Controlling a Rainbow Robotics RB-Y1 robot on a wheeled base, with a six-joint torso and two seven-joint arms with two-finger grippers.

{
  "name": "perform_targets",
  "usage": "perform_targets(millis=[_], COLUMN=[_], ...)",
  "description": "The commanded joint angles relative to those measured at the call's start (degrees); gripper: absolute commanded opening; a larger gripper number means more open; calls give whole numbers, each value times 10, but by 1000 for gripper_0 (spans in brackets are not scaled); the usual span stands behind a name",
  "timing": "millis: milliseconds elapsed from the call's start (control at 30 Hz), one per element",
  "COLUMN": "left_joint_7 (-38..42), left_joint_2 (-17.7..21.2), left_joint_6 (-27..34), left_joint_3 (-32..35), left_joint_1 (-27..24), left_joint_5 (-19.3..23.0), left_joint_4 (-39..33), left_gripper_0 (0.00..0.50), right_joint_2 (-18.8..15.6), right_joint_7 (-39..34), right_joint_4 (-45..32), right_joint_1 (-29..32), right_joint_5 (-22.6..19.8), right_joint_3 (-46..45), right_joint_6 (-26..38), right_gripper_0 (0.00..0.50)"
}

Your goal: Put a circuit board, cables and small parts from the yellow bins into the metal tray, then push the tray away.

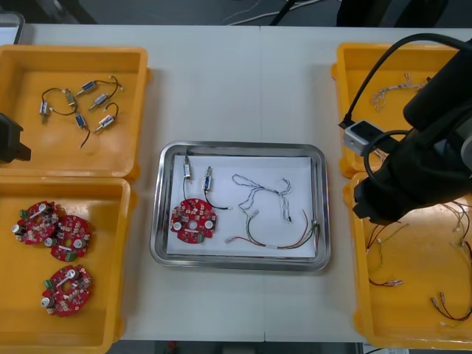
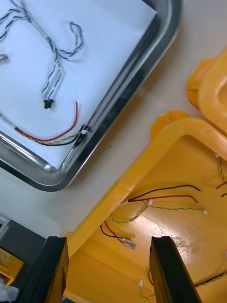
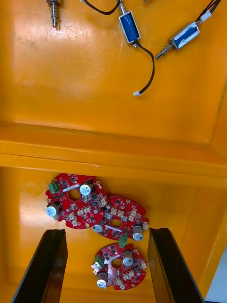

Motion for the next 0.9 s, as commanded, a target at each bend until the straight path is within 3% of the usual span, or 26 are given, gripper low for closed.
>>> perform_targets(millis=[33,267,533,900], left_joint_7=[-33,-29,-32,-38], left_joint_2=[23,15,16,15], left_joint_6=[3,3,3,3], left_joint_3=[16,21,21,22], left_joint_1=[10,10,10,11], left_joint_5=[12,39,37,29], left_joint_4=[-14,-15,-15,-19], left_gripper_0=[500,500,500,500], right_joint_2=[23,54,98,153], right_joint_7=[30,37,56,92], right_joint_4=[-17,1,33,93], right_joint_1=[-59,-105,-157,-216], right_joint_5=[27,44,48,94], right_joint_3=[72,165,248,355], right_joint_6=[-9,-58,-98,-162], right_gripper_0=[500,500,500,500])
